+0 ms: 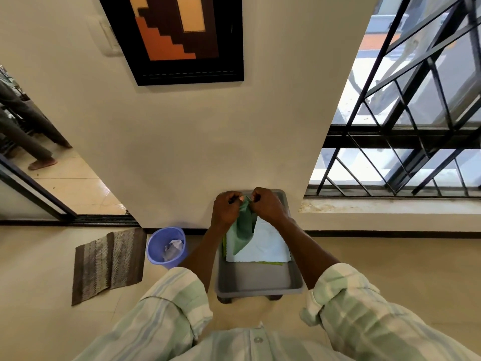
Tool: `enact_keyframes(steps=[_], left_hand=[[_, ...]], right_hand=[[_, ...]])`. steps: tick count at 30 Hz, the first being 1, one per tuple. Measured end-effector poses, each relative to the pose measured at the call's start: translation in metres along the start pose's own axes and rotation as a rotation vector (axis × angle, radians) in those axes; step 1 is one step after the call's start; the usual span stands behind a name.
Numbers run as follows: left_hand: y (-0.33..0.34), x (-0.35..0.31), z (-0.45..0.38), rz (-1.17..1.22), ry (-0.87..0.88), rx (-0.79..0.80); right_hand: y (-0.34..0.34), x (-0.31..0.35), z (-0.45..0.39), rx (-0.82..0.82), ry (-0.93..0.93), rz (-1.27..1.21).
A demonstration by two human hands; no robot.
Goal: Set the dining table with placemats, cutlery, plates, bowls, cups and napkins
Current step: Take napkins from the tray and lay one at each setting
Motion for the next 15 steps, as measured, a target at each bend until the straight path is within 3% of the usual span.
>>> enact_keyframes(steps=[4,8,12,15], left_hand=[[0.004,-0.006,0.002,0.026,0.017,-0.005],[0.003,-0.002,0.002,0.056,-0.021,-0.027],[0.006,0.003,0.006,0.056,-0.049,-0.059],[0.005,0.006,0.007,0.041,-0.052,-0.102]], right_hand=[[0.006,-0.010,-0.001,0.068,0.085,0.198],[0.010,-0.028,0.002,-0.020,0.220,0.084],[0.009,-0.032,0.011,-0.180,0.169,-0.071],[0.006,-0.030,0.013,-0.169,0.122,-0.105]])
Point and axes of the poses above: each hand's wrist, its own z-axis away from the middle knuckle, its own y-axis out of the palm, x = y × z, the point moved 1 cm from there along -z, towards the middle knuckle, and after that the axes turned 5 degrees about z, right-handed, at the moved point
